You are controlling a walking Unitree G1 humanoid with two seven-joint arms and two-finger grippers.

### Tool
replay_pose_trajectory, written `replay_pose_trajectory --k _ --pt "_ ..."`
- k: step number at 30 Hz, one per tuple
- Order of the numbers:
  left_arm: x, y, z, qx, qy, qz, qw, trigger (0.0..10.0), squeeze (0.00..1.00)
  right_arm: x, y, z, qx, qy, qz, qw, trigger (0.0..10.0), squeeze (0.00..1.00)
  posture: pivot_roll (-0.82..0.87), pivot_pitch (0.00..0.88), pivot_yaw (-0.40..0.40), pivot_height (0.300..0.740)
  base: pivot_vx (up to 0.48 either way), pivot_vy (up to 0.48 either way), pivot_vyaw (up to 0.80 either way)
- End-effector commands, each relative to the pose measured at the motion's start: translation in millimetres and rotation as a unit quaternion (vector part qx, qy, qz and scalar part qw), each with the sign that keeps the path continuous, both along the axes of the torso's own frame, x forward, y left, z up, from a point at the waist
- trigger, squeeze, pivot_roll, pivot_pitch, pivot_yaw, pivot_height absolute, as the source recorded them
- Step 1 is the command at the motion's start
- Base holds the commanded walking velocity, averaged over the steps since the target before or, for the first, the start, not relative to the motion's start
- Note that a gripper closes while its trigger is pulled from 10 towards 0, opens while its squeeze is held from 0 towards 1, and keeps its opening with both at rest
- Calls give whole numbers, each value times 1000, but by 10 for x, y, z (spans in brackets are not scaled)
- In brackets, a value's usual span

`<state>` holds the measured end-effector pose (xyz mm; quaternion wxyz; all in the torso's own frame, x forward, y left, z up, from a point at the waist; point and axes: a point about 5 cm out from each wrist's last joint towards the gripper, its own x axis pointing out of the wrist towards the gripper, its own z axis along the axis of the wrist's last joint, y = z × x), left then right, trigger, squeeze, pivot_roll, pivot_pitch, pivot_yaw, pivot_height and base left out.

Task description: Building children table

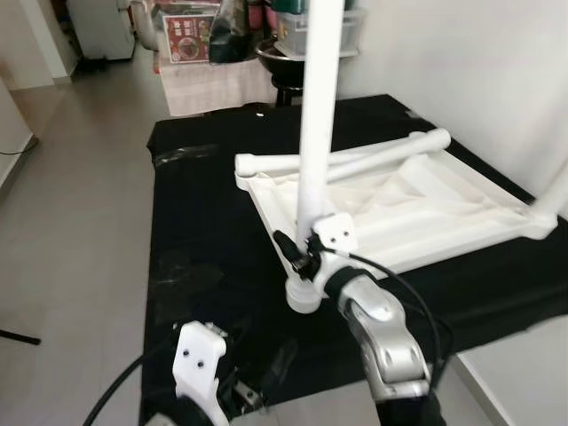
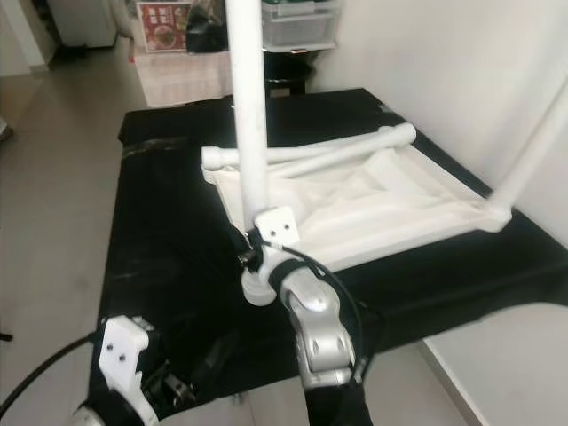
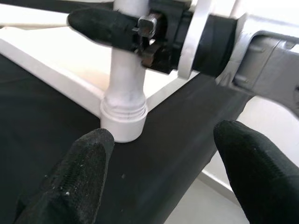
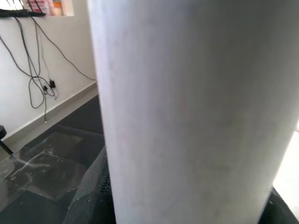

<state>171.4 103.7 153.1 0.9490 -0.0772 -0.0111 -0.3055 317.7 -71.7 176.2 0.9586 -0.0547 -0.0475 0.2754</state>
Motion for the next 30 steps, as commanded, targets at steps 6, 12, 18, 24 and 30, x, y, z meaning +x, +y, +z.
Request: replay_pose_trajectory --k 6,12,18,24,30 --pt "37 28 -63 2 7 12 1000 10000 0 -2 198 33 23 21 175 984 10000 1000 30 65 1 740 0 0 0" --pt "54 35 -65 4 6 12 1000 10000 0 -11 104 109 -22 10 268 963 10000 337 39 68 3 740 0 0 0" --pt "57 37 -61 4 5 14 1000 10000 0 214 -82 136 -50 19 286 957 10000 0 52 77 4 740 0 0 0" --pt "25 38 -51 4 7 15 1000 10000 0 466 -226 240 -34 29 278 959 10000 0 61 95 6 740 0 0 0" --pt "-49 22 -30 3 11 15 1000 10000 0 568 -273 298 -13 51 291 955 0 0 98 129 -3 740 0 0 0"
